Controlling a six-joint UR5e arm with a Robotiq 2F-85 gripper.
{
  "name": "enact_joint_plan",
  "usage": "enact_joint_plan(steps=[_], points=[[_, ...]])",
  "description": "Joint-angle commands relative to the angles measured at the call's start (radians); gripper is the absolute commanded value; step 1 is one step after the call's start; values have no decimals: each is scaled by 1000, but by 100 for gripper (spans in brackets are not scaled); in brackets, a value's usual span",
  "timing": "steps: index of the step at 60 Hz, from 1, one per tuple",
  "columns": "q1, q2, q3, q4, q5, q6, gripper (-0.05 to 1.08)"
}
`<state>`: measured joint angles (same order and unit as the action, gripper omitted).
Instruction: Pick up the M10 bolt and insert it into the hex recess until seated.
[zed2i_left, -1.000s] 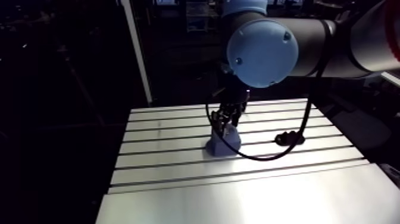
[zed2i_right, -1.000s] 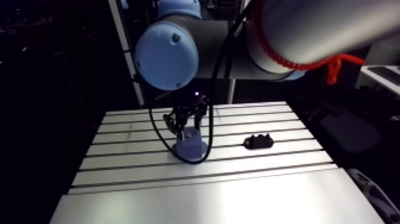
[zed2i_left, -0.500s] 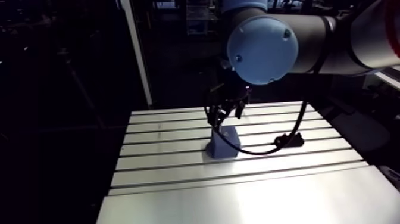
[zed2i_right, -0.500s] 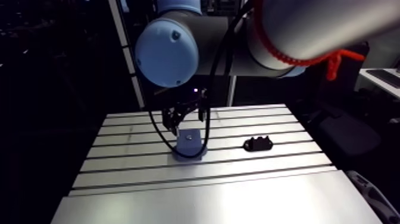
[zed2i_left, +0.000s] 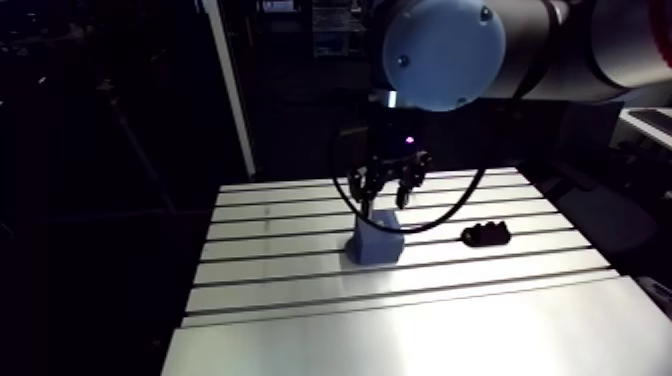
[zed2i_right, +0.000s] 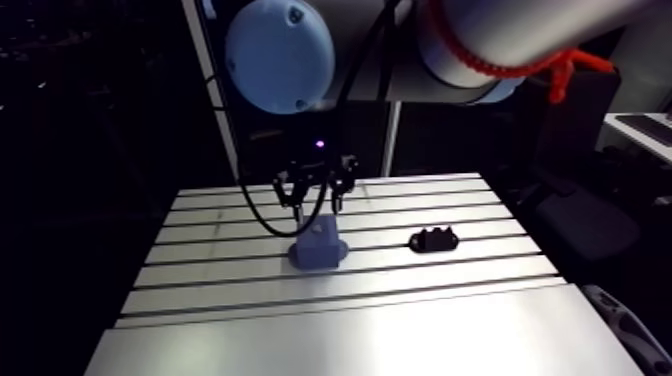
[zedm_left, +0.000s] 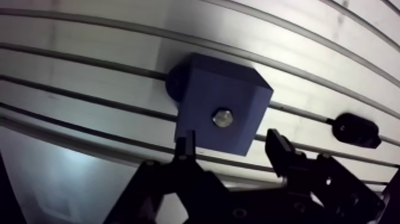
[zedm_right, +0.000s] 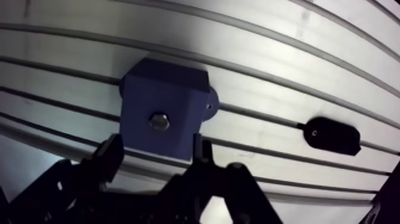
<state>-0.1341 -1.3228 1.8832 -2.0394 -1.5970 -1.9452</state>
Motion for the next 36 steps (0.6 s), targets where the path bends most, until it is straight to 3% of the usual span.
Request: enact_joint_plan(steps=[1,14,36], points=[[-1,-1,-29,38,1,137,86],[1,4,-34,35,-2,165,102],[2,23,-26,26,-5,182,108]])
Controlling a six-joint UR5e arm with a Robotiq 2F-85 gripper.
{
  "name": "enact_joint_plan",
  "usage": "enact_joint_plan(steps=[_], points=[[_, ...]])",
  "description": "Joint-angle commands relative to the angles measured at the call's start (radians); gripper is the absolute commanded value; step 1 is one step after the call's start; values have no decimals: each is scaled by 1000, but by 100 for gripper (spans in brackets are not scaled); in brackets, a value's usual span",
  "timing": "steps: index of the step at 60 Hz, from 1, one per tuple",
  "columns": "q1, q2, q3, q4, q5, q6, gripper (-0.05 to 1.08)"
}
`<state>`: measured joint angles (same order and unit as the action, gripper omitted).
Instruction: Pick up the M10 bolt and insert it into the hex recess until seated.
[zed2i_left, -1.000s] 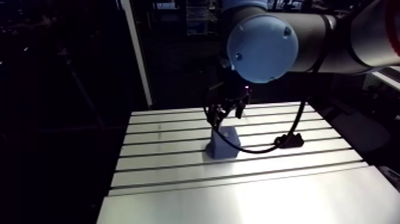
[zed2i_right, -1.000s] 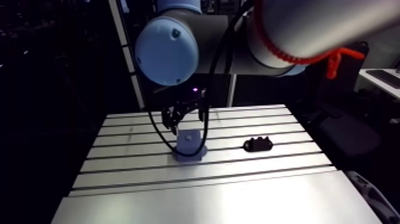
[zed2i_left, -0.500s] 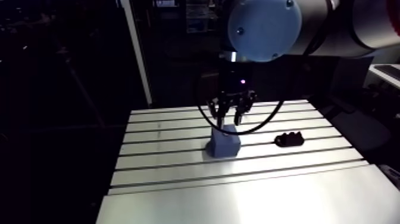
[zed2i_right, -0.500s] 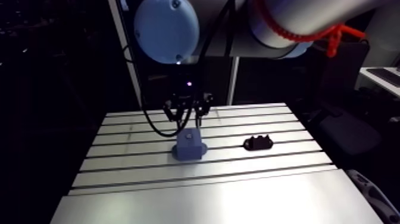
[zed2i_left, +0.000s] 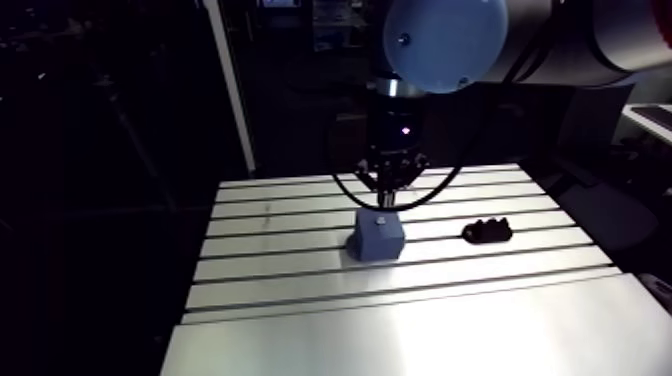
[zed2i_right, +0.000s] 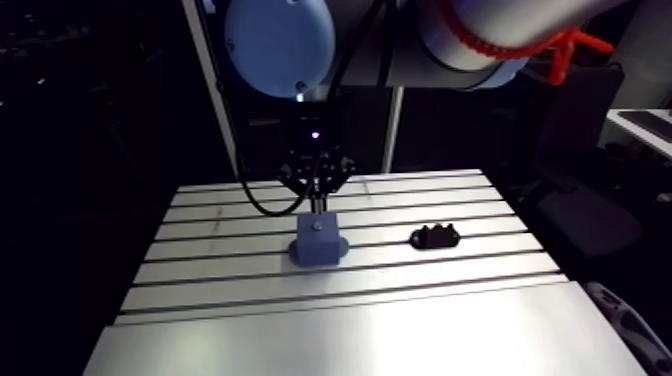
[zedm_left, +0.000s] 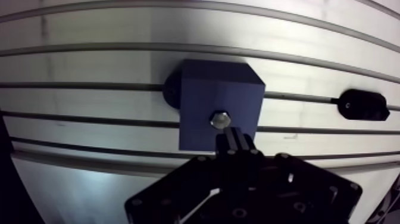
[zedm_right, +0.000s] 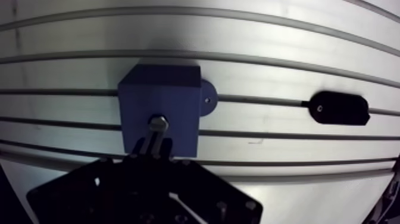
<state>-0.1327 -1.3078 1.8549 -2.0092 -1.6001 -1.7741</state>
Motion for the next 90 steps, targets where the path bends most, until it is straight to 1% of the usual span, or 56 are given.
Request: enact_joint_plan(steps=[1,11,19,36,49,58,90], points=[[1,8,2,-4,-2,11,108],[1,9,5,-27,2,27,108],[4,9,8,-30,-3,46,108],[5,9,17,-35,-1,64,108],[7,8,34,-81,-2,68,108],[7,11,36,-83,-4,68,108],[8,26,46,-86,-1,68,108]])
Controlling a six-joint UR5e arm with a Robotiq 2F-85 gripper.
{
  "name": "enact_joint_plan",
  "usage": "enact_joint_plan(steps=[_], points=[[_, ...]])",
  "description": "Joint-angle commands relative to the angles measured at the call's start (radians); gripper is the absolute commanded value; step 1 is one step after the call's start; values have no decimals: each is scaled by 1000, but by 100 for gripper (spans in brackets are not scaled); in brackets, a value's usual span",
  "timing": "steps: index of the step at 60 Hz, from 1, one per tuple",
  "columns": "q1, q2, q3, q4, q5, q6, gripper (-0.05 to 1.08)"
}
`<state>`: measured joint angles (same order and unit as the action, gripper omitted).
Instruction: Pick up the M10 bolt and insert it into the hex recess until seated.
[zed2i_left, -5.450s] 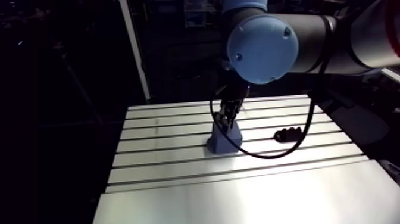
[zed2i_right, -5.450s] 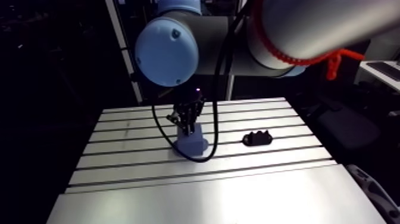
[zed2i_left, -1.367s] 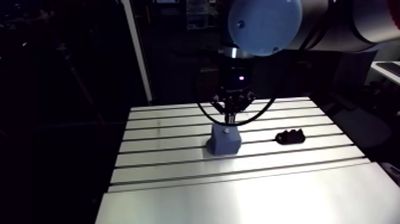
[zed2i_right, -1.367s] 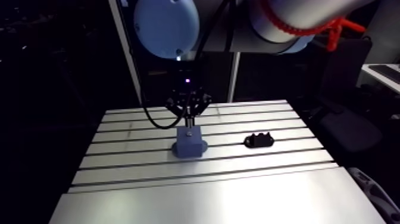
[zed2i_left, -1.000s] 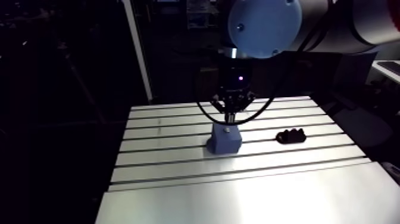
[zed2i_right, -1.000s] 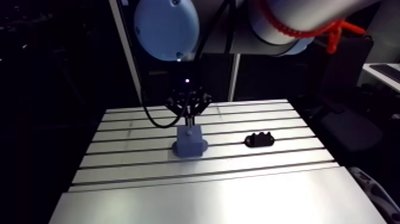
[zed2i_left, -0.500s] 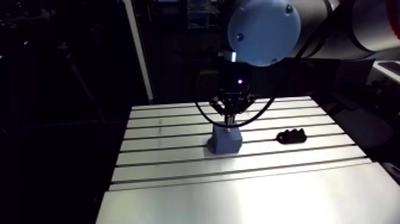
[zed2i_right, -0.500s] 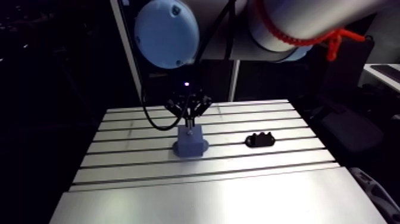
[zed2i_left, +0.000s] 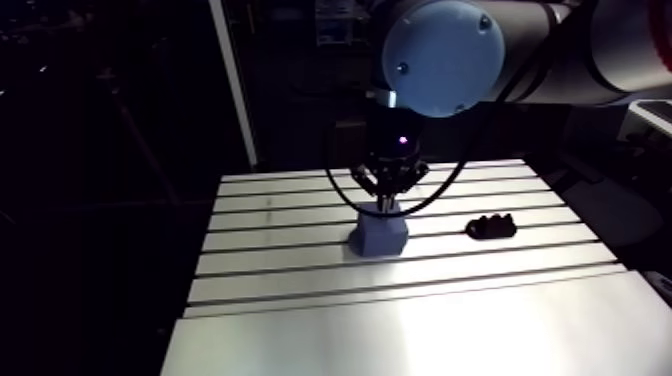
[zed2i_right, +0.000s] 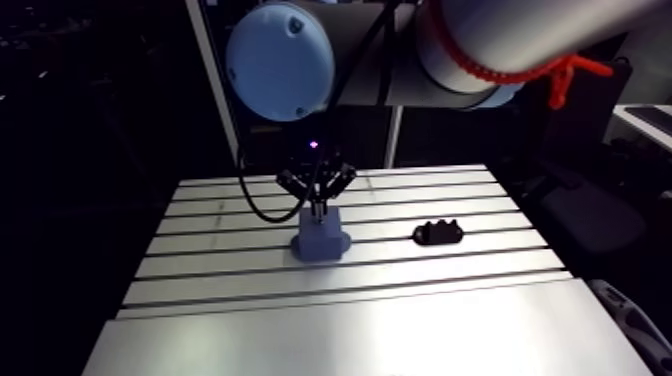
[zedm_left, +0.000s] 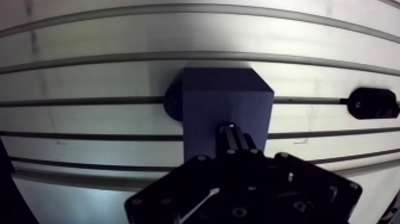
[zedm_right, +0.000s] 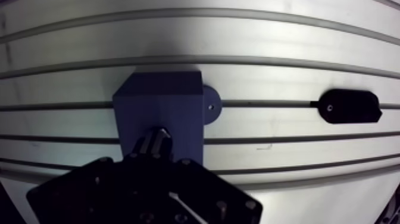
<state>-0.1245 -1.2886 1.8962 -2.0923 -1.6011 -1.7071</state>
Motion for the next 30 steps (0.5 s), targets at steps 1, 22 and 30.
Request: enact_joint_plan(steps=[1,22,30], points=[[0,7,5,-2,0,1,108],[0,9,4,-2,2,1,108],[0,9,4,-2,2,-1,108]])
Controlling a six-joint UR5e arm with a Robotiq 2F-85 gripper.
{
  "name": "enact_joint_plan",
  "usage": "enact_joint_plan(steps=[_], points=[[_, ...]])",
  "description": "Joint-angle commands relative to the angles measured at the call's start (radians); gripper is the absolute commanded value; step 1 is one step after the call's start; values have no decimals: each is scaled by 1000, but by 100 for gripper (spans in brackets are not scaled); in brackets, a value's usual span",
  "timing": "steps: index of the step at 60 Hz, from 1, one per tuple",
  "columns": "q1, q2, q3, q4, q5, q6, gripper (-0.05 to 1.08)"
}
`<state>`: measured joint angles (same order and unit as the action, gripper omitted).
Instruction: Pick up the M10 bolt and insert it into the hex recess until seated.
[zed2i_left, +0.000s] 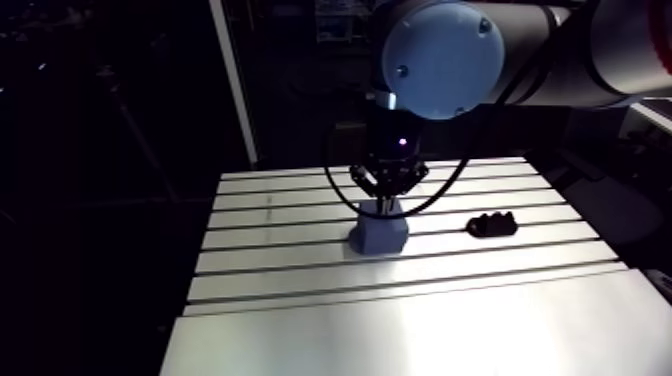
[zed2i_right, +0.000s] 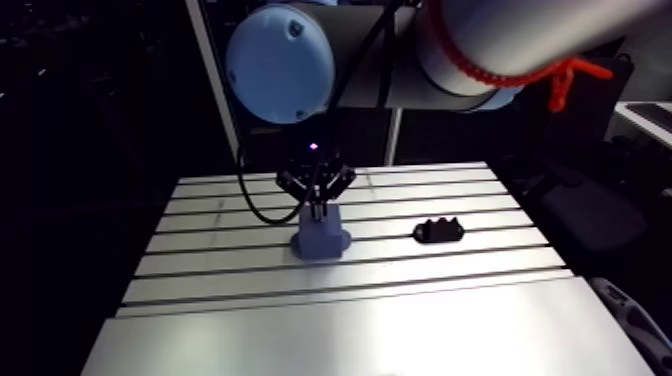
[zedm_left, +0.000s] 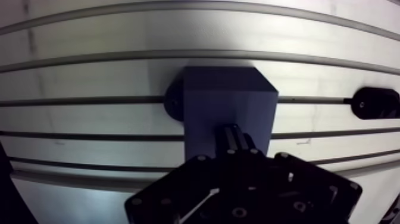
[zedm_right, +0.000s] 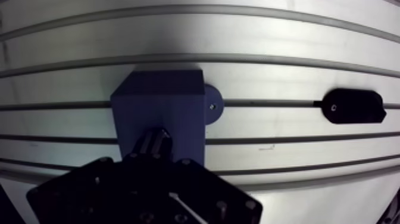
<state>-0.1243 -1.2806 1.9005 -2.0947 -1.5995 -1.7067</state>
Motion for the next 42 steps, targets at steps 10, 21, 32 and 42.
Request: enact_joint_plan(steps=[10,21,32,42], points=[[0,1,-2,-1,0,-4,108],[0,1,-3,0,0,-9,108],[0,2,-2,0,0,-11,108],[0,2,-2,0,1,-11,108]])
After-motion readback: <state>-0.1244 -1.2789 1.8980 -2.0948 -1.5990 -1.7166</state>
